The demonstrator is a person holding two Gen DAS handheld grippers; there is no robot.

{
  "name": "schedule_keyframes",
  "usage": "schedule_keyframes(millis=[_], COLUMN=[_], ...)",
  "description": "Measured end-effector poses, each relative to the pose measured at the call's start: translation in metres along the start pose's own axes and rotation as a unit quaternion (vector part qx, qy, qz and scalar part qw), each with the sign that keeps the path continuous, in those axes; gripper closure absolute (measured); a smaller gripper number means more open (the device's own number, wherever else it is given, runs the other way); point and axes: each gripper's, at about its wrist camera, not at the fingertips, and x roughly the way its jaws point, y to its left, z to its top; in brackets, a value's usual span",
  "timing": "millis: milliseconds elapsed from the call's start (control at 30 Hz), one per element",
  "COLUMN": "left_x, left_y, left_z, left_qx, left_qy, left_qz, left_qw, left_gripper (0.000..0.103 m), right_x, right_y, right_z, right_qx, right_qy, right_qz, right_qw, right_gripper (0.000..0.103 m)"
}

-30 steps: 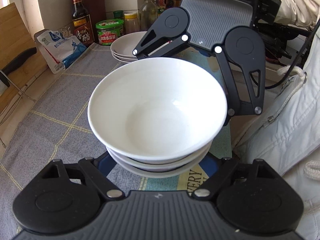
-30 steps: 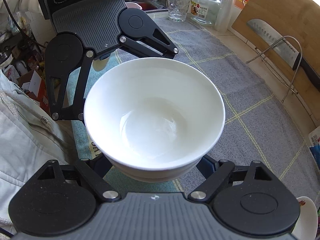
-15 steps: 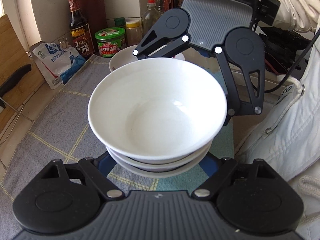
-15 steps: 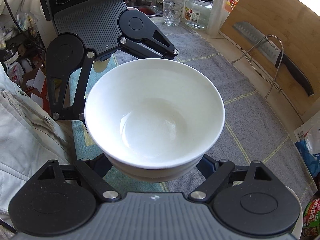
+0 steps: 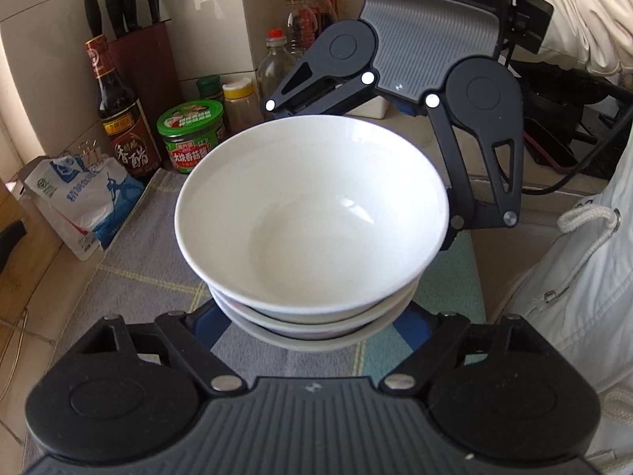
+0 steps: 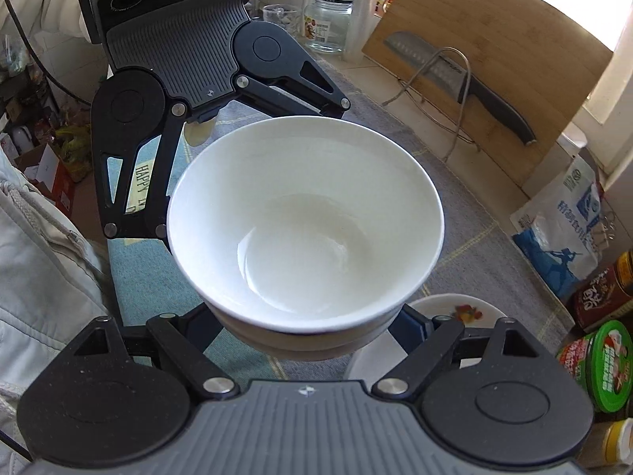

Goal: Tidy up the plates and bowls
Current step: 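Carry the bowl stack with the right tool onto the floral plate stack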

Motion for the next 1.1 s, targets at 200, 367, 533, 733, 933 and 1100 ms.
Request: schedule_keyframes(millis=[200, 367, 533, 733, 933, 1100], left_x=[0.029, 0.054, 0.077, 0.101, 0.111, 0.116], left_y=[0.012, 0.017, 0.024, 0.031, 0.037, 0.039], left_z=[0.028, 0.046, 0.056, 0.06, 0.062, 0.062], left_qx=[0.028, 0.037, 0.03, 0.017, 0.009, 0.005], left_qy=[-0.016, -0.027, -0.025, -0.018, -0.014, -0.01], left_qz=[-0.015, -0.019, -0.025, -0.024, -0.021, -0.021], left_qw=[0.9994, 0.9988, 0.9989, 0.9994, 0.9996, 0.9997], left_gripper=[0.016, 0.016, 0.016, 0.016, 0.016, 0.016], right_x=[-0.015, -0.024, -0.02, -0.01, -0.005, 0.0], right_y=[-0.023, -0.042, -0.062, -0.08, -0.09, -0.096], right_z=[-0.023, -0.042, -0.06, -0.073, -0.079, -0.081], right_qx=[0.024, 0.035, 0.043, 0.05, 0.059, 0.063], right_qy=[0.012, 0.023, 0.03, 0.036, 0.034, 0.033], right_qz=[-0.03, -0.048, -0.052, -0.046, -0.037, -0.036], right_qw=[0.999, 0.998, 0.997, 0.997, 0.997, 0.997], right_gripper=[0.012, 0.012, 0.012, 0.012, 0.012, 0.012])
